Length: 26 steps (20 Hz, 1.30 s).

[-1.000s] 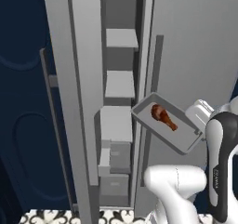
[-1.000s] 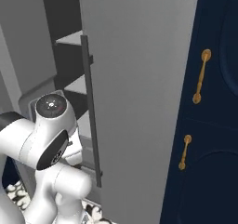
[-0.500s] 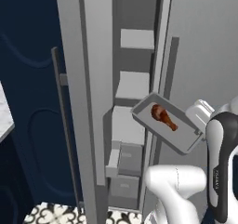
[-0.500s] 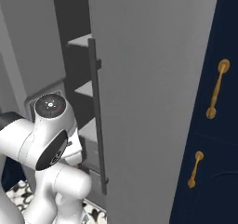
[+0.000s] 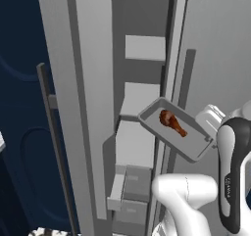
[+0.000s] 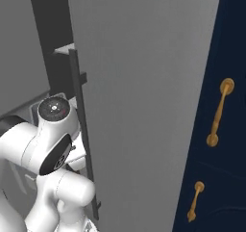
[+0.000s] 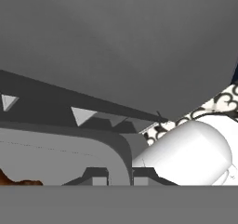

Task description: Take the meat container that has the chicken drumstick and place it on the second highest rack of the freezer. Then take the vegetable container that has the bell pepper and avocado and place it on the highest rack of the freezer.

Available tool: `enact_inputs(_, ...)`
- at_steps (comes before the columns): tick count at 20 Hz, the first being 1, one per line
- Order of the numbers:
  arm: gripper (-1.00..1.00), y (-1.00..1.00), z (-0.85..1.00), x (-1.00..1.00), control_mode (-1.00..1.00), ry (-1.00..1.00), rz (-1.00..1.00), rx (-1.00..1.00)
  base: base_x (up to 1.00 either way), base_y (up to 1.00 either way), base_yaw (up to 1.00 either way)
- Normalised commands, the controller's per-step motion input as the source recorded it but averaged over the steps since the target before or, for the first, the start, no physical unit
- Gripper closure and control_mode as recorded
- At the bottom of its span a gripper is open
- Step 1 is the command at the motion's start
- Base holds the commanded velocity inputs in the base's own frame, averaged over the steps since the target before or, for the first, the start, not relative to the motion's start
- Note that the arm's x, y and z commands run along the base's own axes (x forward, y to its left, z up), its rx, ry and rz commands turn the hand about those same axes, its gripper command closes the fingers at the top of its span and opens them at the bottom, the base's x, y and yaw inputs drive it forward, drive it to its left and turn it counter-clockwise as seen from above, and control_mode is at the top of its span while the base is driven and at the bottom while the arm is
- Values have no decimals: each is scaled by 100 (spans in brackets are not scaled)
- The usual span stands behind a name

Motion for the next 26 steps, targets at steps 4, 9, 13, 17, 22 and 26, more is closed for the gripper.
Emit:
enact_inputs(4, 100, 0, 0, 0, 100, 0, 0, 0, 32, 13, -23)
enact_inputs(9, 100, 0, 0, 0, 100, 0, 0, 0, 5, 30, -21)
enact_inputs(13, 100, 0, 0, 0, 100, 0, 0, 0, 1, 22, -15)
enact_inputs(17, 100, 0, 0, 0, 100, 0, 0, 0, 0, 20, -5)
enact_inputs(22, 100, 0, 0, 0, 100, 0, 0, 0, 0, 0, 0)
enact_inputs(26, 100, 0, 0, 0, 100, 0, 0, 0, 0, 0, 0)
